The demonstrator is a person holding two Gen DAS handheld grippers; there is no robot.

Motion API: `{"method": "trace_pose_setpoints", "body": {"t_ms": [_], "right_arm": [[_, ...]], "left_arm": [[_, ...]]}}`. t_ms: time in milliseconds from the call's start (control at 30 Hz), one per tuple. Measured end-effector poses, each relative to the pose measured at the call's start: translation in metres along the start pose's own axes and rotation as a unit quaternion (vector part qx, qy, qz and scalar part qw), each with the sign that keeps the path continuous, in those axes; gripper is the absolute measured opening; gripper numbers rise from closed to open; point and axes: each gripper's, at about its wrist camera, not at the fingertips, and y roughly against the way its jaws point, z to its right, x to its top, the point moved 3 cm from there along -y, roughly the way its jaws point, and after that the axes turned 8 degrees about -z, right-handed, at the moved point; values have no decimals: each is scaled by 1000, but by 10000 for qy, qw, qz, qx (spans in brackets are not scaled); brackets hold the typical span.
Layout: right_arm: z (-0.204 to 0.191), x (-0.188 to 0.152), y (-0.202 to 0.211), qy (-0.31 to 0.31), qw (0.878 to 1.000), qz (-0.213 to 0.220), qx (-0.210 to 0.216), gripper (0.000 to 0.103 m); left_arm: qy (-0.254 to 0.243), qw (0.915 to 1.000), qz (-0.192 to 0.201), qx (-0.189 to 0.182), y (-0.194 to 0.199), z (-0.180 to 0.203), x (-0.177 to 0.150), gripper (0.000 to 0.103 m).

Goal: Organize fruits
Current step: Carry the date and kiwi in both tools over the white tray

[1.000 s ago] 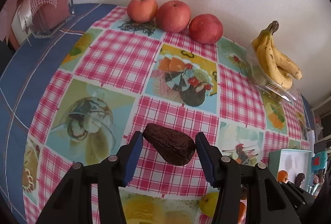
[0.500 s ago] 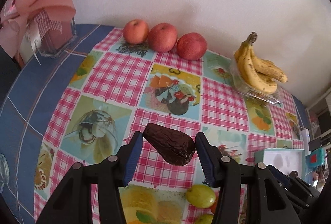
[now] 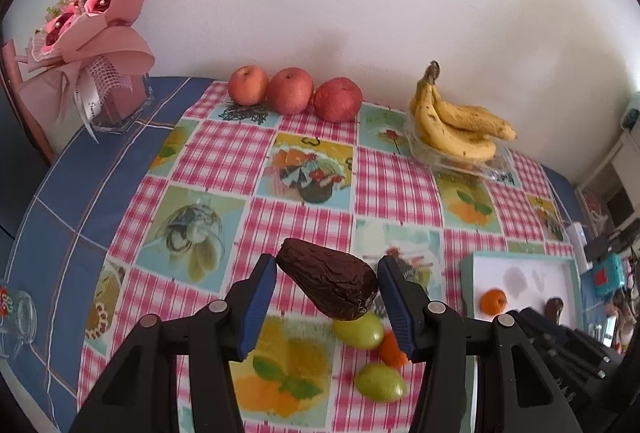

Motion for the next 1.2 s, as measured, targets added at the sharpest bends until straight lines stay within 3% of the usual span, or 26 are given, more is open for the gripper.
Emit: {"method": "trace_pose_setpoints", "body": {"t_ms": [367, 500, 767, 1000, 1200], "right_arm": [[23, -36, 35, -236, 9993, 289, -61, 26], [34, -47, 41, -357, 9988, 322, 15, 26], [62, -51, 46, -639, 9973, 354, 70, 26], [119, -56, 59, -1164, 9912, 475, -422, 26], [158, -62, 71, -1547, 9834, 585, -740, 26]], "left_arm": [[-30, 9999, 116, -114, 19, 18, -36, 55], [-272, 9995, 182, -15, 24, 37, -46, 56], [-645, 9978, -10, -178, 13, 74, -57, 56], [-1149, 9918, -245, -507, 4, 121, -74, 56], [-1727, 9808, -472, -779, -4, 172, -97, 56]]}}
